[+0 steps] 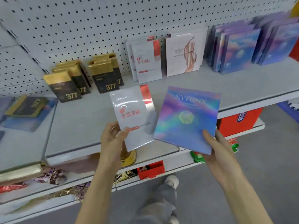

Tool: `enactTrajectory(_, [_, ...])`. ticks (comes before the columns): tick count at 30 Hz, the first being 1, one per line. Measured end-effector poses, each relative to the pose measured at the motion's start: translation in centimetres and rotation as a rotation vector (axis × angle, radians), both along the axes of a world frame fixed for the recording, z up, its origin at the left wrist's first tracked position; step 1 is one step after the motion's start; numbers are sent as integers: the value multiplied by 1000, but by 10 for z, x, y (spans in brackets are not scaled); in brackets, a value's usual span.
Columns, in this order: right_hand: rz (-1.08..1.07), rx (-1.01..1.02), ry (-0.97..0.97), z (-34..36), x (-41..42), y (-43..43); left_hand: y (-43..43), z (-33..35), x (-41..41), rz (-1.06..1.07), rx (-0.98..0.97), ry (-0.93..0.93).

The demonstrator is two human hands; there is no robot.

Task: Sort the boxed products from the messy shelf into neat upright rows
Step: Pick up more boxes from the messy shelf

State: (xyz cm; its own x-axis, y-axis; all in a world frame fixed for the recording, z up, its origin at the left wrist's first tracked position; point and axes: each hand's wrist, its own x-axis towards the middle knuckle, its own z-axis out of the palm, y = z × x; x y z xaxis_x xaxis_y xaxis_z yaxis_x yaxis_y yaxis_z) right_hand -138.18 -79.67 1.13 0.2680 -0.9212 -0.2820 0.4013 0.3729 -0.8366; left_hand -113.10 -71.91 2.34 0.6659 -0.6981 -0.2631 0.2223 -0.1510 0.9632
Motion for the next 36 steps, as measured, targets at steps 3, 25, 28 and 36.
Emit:
enactTrajectory(3, [13,20,21,-1,7,-40,-47,-8,10,-35,-55,-58])
enactTrajectory(25, [15,22,77,-9,57,-214,-264,-64,86,195,-71,-479])
enactTrajectory(28, [34,-3,69,-9,58,-220,-268,-64,85,213,-48,-480])
enactTrajectory(36, [37,32,37,-19,56,-225,-269,-65,88,176,34,-510])
